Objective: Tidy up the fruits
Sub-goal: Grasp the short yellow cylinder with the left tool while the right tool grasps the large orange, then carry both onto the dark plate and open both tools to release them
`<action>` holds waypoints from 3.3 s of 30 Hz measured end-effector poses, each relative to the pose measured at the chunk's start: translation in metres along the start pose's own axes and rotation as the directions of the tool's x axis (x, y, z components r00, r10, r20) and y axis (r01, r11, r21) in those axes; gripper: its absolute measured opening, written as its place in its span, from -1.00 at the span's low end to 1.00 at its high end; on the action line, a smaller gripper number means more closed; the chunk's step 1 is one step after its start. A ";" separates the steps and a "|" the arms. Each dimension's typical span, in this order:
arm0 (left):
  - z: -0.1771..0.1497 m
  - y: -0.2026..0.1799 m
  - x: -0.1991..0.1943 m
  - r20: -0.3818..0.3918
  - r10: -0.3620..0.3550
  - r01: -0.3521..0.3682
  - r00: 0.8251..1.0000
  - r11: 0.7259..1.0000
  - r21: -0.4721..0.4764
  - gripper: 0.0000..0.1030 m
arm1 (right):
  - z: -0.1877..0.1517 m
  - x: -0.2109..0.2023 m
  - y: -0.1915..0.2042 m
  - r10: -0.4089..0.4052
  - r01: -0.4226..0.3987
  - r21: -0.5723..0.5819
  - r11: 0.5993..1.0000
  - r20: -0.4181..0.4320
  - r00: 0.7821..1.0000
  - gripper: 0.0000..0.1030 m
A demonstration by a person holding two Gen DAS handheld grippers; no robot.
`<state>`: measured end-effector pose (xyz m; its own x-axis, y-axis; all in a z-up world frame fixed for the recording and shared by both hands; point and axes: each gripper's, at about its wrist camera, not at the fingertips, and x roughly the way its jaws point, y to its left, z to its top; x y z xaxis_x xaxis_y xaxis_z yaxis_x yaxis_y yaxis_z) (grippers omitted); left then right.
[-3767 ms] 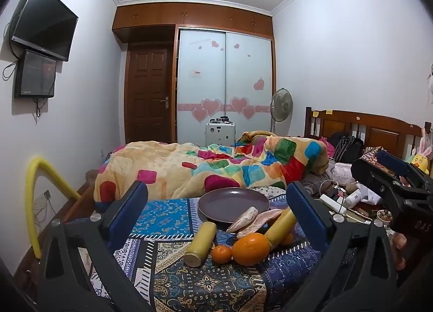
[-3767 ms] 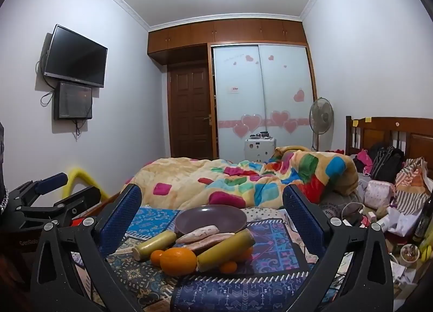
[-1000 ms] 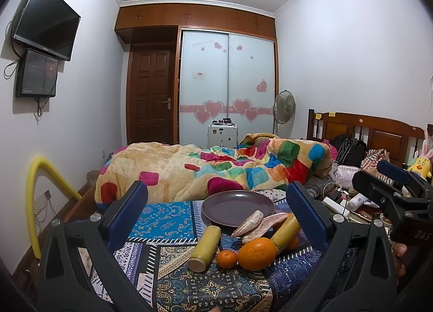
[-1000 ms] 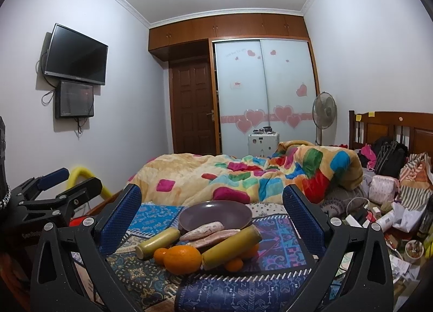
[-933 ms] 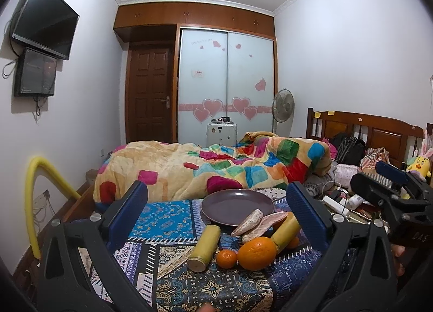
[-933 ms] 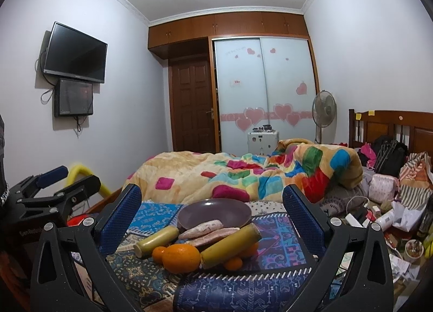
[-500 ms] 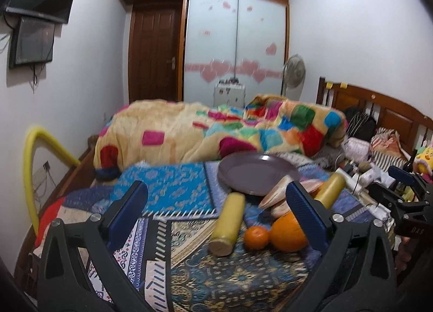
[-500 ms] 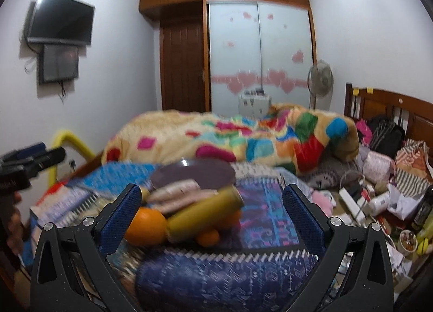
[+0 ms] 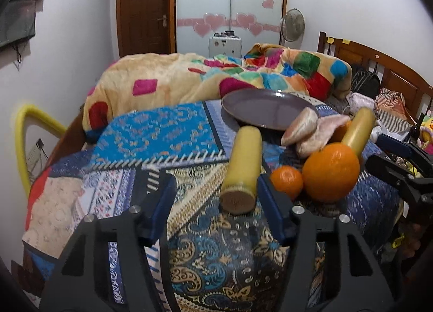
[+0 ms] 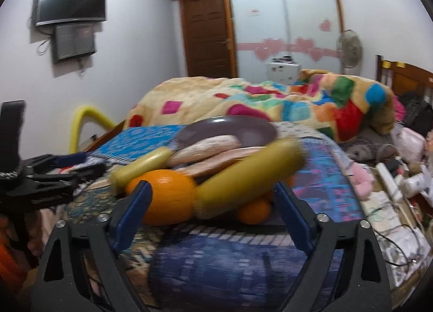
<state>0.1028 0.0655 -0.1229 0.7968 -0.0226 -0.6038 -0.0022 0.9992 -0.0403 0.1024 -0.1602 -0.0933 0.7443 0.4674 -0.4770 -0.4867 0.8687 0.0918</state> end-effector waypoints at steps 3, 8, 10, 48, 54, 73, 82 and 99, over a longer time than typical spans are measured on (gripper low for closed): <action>-0.004 0.000 -0.001 -0.005 -0.014 0.014 1.000 1.000 0.000 0.18 | 0.001 0.006 0.013 0.037 -0.037 -0.026 0.999 -0.004 0.999 0.67; -0.005 -0.005 0.003 -0.008 -0.026 0.026 1.000 0.999 0.025 0.18 | 0.003 0.023 0.023 0.063 -0.064 -0.046 0.997 -0.032 0.997 0.55; -0.003 -0.006 0.010 -0.022 -0.036 0.036 0.999 0.999 0.029 0.18 | 0.001 0.027 0.025 0.077 -0.079 -0.041 0.996 -0.054 0.996 0.47; -0.003 -0.010 0.014 -0.219 -0.040 0.062 0.975 0.994 0.091 -0.28 | 0.001 0.043 0.022 0.131 -0.142 -0.042 0.989 -0.201 0.971 0.31; 0.007 -0.010 0.034 -0.272 -0.049 0.078 0.961 0.992 0.095 -0.28 | -0.008 0.059 0.023 0.196 -0.202 0.005 0.979 -0.265 0.944 0.31; 0.021 -0.010 0.042 -0.250 -0.081 0.102 0.965 0.992 0.073 -0.29 | 0.002 0.047 0.026 0.116 -0.134 -0.071 0.989 -0.209 0.971 0.25; 0.054 -0.018 0.011 -0.130 -0.089 0.100 0.987 0.992 0.081 -0.29 | 0.037 0.033 0.008 0.091 -0.097 -0.050 0.994 -0.102 0.991 0.25; 0.117 -0.034 0.029 -0.002 -0.065 0.065 0.998 0.993 0.095 -0.28 | 0.108 0.035 -0.039 -0.027 0.029 -0.064 0.998 0.038 0.999 0.25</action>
<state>0.1969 0.0349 -0.0462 0.7940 -0.0875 -0.6016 0.1066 0.9943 -0.0039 0.1967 -0.1595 -0.0189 0.7738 0.4499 -0.4459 -0.4932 0.8696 0.0215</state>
